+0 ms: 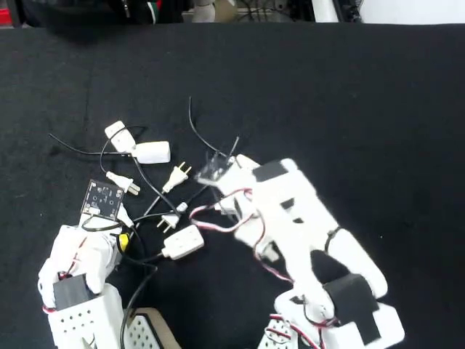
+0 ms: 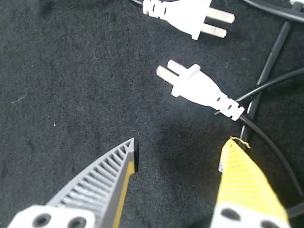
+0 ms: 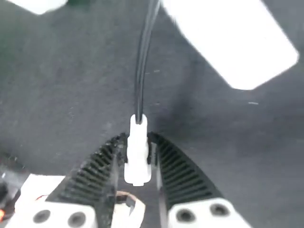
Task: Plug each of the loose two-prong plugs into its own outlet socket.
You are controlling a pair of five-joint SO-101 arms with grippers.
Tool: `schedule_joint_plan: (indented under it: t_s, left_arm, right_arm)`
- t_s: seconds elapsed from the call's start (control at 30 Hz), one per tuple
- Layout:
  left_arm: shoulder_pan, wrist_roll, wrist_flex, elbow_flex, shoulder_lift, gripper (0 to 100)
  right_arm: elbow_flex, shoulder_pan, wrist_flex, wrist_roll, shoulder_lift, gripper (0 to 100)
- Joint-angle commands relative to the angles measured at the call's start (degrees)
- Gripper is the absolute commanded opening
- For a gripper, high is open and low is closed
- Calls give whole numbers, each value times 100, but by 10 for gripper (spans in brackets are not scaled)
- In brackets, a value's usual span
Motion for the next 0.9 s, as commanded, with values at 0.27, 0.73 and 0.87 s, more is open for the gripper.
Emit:
schedule_joint_plan:
  t_s: [0.27,0.73,0.87]
  left_arm:
    - [110,-9,0,22,-26,285]
    - [1938,1530,9,-1411,-35,285]
    - [2387,2101,-26,-1587,-35,288]
  right_arm:
    - [4,290,-809,-1345,-3204,12]
    - [2141,-1582,-5160,-3956,-4549,11]
    - [2475,-1960,-5662,-4448,-4602,11]
